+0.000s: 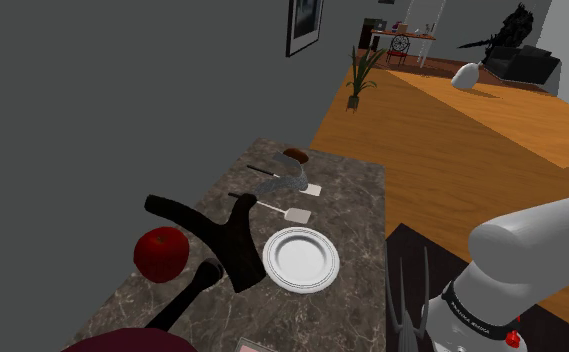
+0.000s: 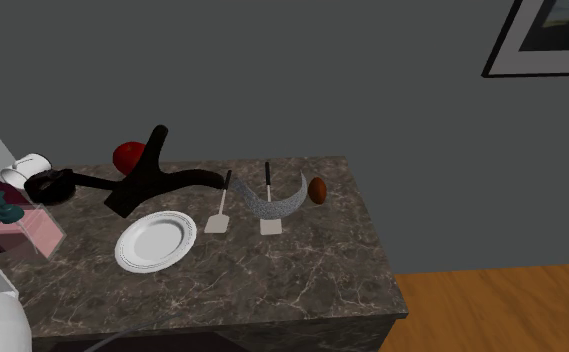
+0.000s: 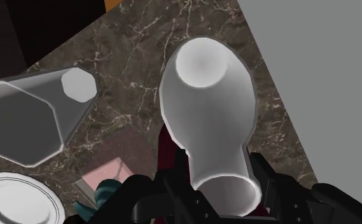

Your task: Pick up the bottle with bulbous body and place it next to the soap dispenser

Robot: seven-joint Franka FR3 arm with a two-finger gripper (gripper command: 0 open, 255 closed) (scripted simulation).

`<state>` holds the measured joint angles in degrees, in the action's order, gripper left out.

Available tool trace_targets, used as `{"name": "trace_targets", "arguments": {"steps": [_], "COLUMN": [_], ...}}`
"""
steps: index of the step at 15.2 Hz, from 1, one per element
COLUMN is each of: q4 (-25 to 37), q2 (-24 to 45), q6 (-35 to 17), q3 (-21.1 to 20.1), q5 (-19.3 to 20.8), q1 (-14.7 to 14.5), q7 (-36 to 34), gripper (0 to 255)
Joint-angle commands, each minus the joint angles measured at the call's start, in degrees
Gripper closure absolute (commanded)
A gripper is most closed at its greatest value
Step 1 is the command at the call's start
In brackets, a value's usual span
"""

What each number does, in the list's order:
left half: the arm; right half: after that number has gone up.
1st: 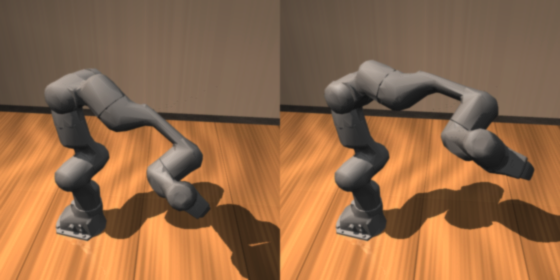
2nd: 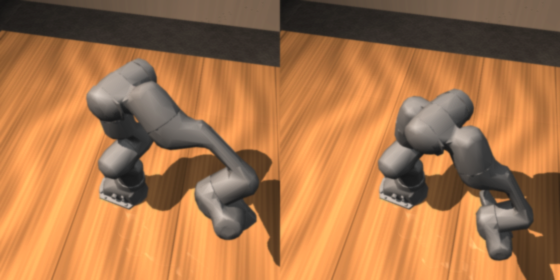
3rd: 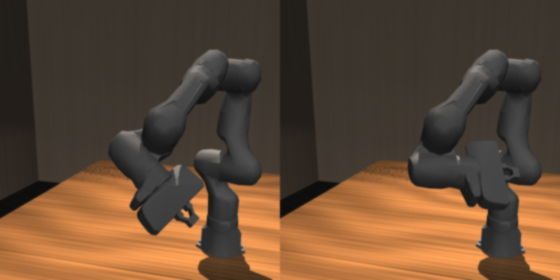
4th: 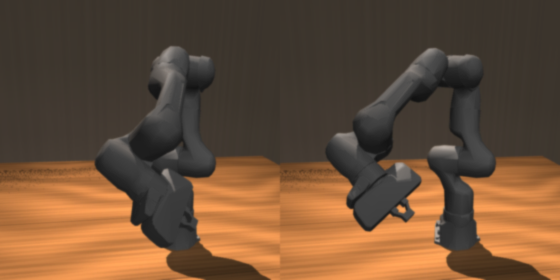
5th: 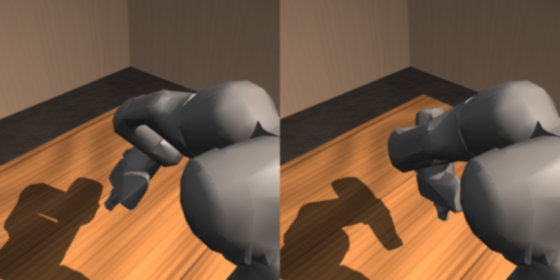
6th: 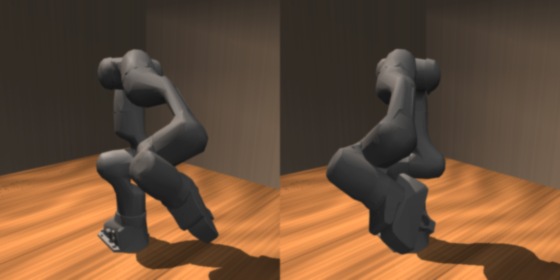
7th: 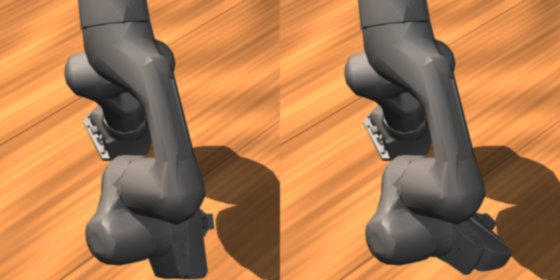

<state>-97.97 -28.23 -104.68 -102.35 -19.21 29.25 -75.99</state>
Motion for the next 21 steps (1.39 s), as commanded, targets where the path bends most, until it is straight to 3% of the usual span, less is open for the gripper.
{"name": "trace_targets", "arguments": {"steps": [1, 12, 13, 18, 21], "q4": [-1.5, -3.3, -3.3, -3.3, 1.3], "q2": [-0.2, -0.9, -0.9, -0.9, 0.3], "q6": [-1.5, -3.7, -3.7, -3.7, 1.5], "q3": [-0.3, -1.1, -1.1, -1.1, 0.4], "q5": [-0.4, -1.1, -1.1, -1.1, 0.4], "q1": [-0.2, 0.1, 0.1, 0.1, -0.6], "q7": [0.1, 0.4, 0.4, 0.4, -0.7], "gripper": [255, 255, 0, 0, 0]}}
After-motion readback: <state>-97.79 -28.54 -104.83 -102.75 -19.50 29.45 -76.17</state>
